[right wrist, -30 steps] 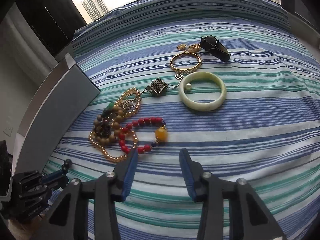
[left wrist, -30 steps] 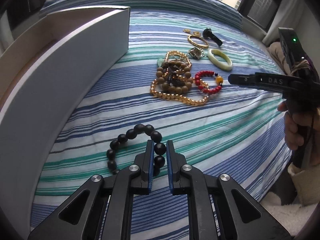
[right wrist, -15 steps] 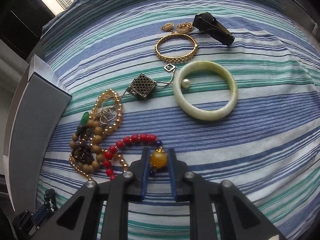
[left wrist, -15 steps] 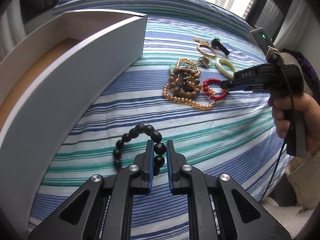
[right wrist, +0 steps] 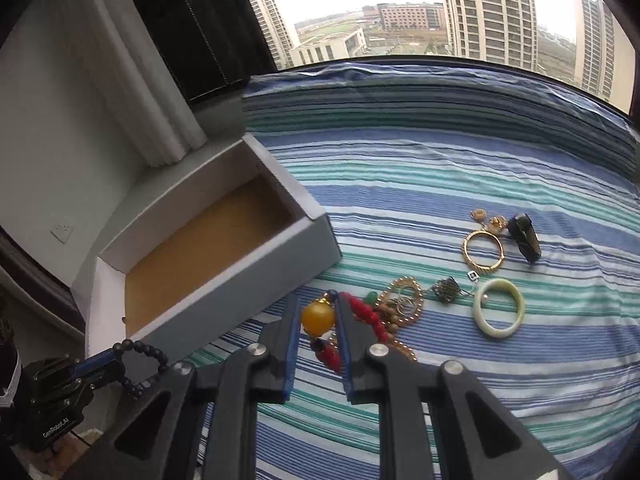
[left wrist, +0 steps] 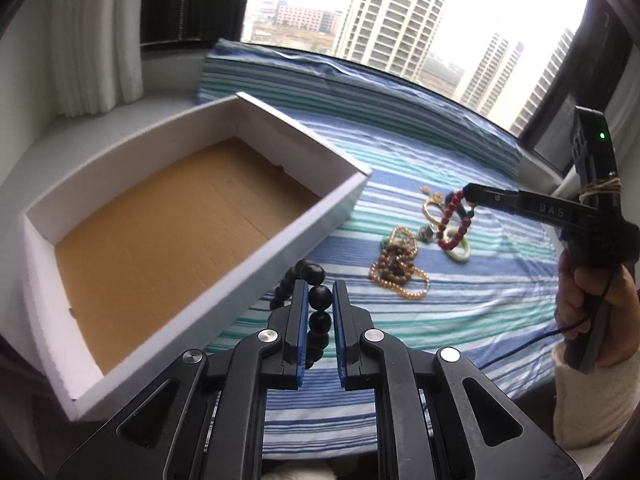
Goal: Organize jewelry
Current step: 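Carry both bracelets into the white box and open both tools to release them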
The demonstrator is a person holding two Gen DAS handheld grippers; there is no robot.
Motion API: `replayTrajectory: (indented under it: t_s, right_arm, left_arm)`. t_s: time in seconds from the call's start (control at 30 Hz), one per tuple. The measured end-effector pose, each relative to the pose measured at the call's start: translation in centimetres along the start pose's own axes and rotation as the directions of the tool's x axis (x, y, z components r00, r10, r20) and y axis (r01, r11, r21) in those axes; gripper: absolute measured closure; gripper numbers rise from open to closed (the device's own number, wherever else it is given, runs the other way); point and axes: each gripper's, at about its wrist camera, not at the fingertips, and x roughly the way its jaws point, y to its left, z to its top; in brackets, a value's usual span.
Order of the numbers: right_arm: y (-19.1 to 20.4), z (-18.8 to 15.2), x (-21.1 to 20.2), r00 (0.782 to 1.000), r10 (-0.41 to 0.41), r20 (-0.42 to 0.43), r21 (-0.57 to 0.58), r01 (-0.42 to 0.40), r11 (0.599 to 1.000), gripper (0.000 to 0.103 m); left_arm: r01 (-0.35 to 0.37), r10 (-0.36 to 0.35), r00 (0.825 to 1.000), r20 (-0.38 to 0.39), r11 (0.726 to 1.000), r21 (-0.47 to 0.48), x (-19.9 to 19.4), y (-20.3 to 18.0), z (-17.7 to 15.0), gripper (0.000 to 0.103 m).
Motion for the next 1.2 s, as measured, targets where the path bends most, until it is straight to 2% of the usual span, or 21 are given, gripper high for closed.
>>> replayTrajectory:
  t_s: [0.13, 0.27, 0.4, 0.53, 0.6, 0.63, 0.67, 0.7, 0.73, 0.77, 0.83, 0.87, 0.93, 1.0, 1.13, 1.2]
  right_arm:
    - [6.4, 2.5, -0.6, 0.991, 0.135, 0.02, -0.1, -0.133, 0.986, 0.086]
    - [13.0, 4.2, 1.6, 0.975, 0.222, -0.01, -0.216, -0.219, 0.951, 0.086]
    - [18.1, 4.6, 6.2, 0.971, 0.226, -0.082, -0.307, -0.241, 0.921, 0.086]
    - [20.9, 3.8, 10.8, 0.964, 0.214, -0.158, -0.338, -0.257, 0.905, 0.085]
    - [21.6, 3.3, 12.1, 0.964, 0.207, -0.168, -0.347, -0.254, 0.903, 0.084]
    - [22.0, 3.1, 12.2, 0.968, 0.196, -0.153, -0.355, -0.239, 0.904, 0.083]
    - [22.1, 3.1, 12.3, 0.973, 0.184, -0.14, -0.358, -0.223, 0.907, 0.08]
    - [22.0, 3.1, 12.1, 0.974, 0.182, -0.132, -0.355, -0.218, 0.909, 0.072]
    - [21.7, 3.2, 11.6, 0.973, 0.192, -0.126, -0.344, -0.224, 0.912, 0.07]
    - [21.2, 3.2, 10.9, 0.973, 0.199, -0.115, -0.334, -0.226, 0.915, 0.069]
    - [20.6, 3.4, 8.9, 0.977, 0.198, -0.076, -0.335, -0.212, 0.918, 0.068]
    - [20.2, 3.5, 7.6, 0.979, 0.198, -0.049, -0.343, -0.202, 0.917, 0.065]
    - [19.5, 3.4, 4.9, 0.981, 0.196, 0.01, -0.357, -0.179, 0.917, 0.042]
    - [18.5, 3.2, 2.4, 0.981, 0.185, 0.063, -0.363, -0.15, 0.92, 0.032]
    - [15.5, 1.7, -1.5, 0.981, 0.118, 0.153, -0.35, -0.058, 0.935, 0.029]
    - [13.5, 0.5, -3.0, 0.978, 0.071, 0.196, -0.329, -0.002, 0.944, 0.028]
  left_arm:
    - [-0.136, 0.141, 0.988, 0.061, 0.987, -0.086, -2.1, 4.6, 1.9, 0.093]
    - [-0.239, 0.249, 0.968, 0.043, 0.956, -0.171, -1.2, 9.1, 2.6, 0.093]
    - [-0.31, 0.316, 0.949, -0.011, 0.923, -0.229, 0.9, 12.5, 2.1, 0.093]
    - [-0.358, 0.354, 0.933, -0.065, 0.899, -0.251, 2.9, 14.6, 1.1, 0.093]
    - [-0.388, 0.379, 0.922, -0.083, 0.889, -0.245, 3.7, 14.9, 0.6, 0.09]
    - [-0.402, 0.393, 0.915, -0.087, 0.881, -0.248, 4.0, 15.1, 0.4, 0.088]
    - [-0.411, 0.401, 0.911, -0.092, 0.876, -0.253, 4.1, 15.3, 0.2, 0.077]
    - [-0.415, 0.405, 0.91, -0.094, 0.872, -0.261, 4.1, 15.5, 0.1, 0.067]
    - [-0.412, 0.405, 0.91, -0.085, 0.869, -0.273, 3.8, 15.5, 0.1, 0.05]
    - [-0.408, 0.406, 0.911, -0.068, 0.869, -0.28, 3.3, 15.3, 0.0, 0.04]
    - [-0.395, 0.404, 0.915, -0.026, 0.877, -0.274, 2.4, 14.5, 0.2, 0.038]
    - [-0.383, 0.397, 0.918, -0.005, 0.884, -0.268, 1.9, 14.0, 0.3, 0.033]
    - [-0.356, 0.378, 0.925, 0.042, 0.899, -0.253, 1.0, 12.3, 0.4, 0.023]
    - [-0.326, 0.354, 0.93, 0.097, 0.919, -0.223, 0.2, 10.2, 0.5, 0.015]
    - [-0.26, 0.286, 0.939, 0.191, 0.954, -0.149, -0.5, 5.4, 0.1, 0.005]
    - [-0.21, 0.231, 0.948, 0.22, 0.971, -0.115, -0.3, 3.0, -0.6, 0.004]
